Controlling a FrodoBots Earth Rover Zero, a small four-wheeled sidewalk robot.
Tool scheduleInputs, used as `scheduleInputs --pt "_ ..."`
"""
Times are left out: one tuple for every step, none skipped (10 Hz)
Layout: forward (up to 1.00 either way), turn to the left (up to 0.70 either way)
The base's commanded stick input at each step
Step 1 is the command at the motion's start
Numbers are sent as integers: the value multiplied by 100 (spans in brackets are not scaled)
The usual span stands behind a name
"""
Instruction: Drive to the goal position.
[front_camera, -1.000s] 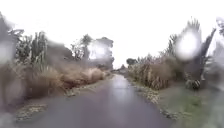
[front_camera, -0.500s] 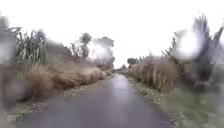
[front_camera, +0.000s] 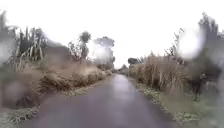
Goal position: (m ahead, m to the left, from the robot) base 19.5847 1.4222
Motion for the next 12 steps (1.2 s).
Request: scheduleInputs --pt "85 0" --pt "85 0" --pt "85 0" --pt "85 0" --pt "85 0" --pt "85 0" --pt "85 0" --pt "85 0" --pt "85 0" --pt "85 0" --pt "85 0" --pt "85 0"
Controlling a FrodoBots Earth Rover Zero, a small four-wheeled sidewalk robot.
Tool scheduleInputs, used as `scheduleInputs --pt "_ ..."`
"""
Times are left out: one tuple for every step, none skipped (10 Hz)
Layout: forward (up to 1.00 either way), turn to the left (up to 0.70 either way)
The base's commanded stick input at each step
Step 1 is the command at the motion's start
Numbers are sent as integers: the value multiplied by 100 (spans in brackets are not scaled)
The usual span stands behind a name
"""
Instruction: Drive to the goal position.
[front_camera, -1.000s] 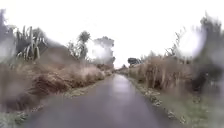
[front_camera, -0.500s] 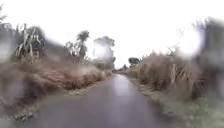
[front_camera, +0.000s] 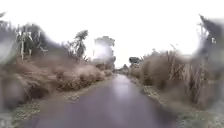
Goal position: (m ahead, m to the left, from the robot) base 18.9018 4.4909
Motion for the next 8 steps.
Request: scheduleInputs --pt "85 0" --pt "85 0" --pt "85 0" --pt "85 0" --pt "85 0" --pt "85 0" --pt "85 0" --pt "85 0"
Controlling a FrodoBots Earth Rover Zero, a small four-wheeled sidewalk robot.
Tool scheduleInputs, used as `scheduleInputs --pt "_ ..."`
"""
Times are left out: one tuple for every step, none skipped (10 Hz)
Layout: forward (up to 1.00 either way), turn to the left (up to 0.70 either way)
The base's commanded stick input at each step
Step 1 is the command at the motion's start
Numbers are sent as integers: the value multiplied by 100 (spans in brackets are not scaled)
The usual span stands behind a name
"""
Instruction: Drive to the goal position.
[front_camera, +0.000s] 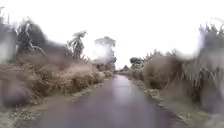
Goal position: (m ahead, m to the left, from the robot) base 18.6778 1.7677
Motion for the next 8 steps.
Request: scheduleInputs --pt "85 0" --pt "85 0" --pt "85 0" --pt "85 0" --pt "85 0" --pt "85 0" --pt "85 0" --pt "85 0"
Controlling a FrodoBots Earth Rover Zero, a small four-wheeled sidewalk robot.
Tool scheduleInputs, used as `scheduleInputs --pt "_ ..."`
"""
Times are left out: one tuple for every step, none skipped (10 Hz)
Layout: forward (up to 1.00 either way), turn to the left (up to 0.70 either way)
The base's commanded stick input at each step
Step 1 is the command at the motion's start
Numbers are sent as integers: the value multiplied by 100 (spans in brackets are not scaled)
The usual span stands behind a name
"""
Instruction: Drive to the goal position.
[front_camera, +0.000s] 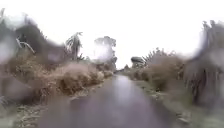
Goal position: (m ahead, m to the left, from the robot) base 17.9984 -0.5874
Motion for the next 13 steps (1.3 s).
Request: scheduleInputs --pt "85 0" --pt "85 0" --pt "85 0" --pt "85 0" --pt "85 0" --pt "85 0" --pt "85 0" --pt "85 0" --pt "85 0" --pt "85 0" --pt "85 0" --pt "85 0" --pt "85 0"
